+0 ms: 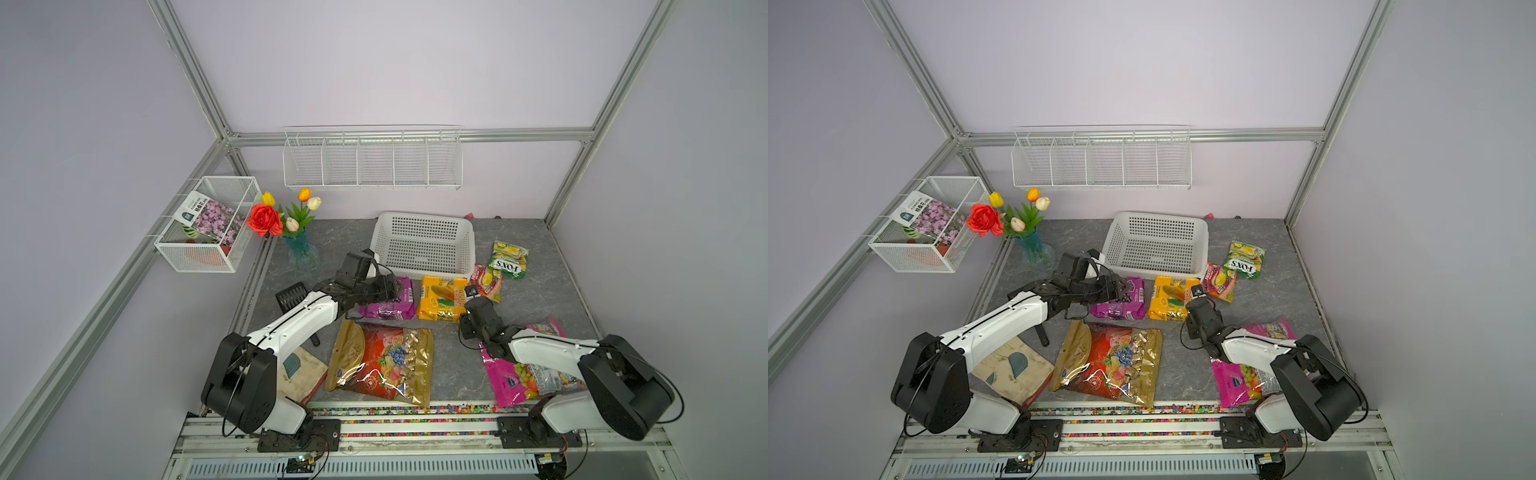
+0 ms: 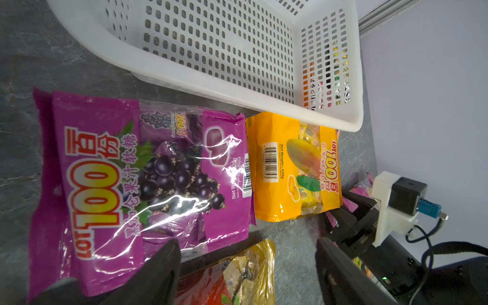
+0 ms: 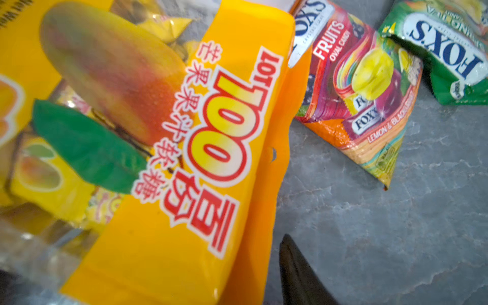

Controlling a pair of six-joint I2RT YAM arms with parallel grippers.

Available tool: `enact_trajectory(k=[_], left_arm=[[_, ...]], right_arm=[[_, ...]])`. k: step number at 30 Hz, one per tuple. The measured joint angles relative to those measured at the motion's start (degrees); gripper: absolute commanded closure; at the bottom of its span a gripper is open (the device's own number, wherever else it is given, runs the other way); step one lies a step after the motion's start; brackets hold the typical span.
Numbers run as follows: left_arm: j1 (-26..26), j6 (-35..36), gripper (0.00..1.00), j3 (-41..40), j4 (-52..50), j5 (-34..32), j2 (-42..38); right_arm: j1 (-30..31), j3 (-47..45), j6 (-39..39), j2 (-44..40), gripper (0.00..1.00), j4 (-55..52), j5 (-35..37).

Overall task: Put the candies in the basket
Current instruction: Pick up the candy at the center of the board.

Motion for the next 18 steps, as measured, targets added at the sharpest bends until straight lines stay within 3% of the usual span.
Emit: enact_trajectory(k=[5,7,12,18], left_arm=[[0.0,0.0,0.17,0.0,0.0,0.0,0.0],[0.0,0.0,0.17,0.0,0.0,0.0,0.0],[0.0,0.0,0.17,0.0,0.0,0.0,0.0],[0.0,0.3,0.11,0.8,-2.3,-1.7,-0.9]], right_arm=[[1.1,-1.8,-3.1,2.6,0.59,10.2,2.0],[1.5,-2.4,-4.3,3.1,0.73,12.9,2.5],[2.4,-3.1,-7.2,3.8,0.95,17.9,3.5],[3.6,-3.4,-8.1,-1.3,1.0,16.1,4.7]])
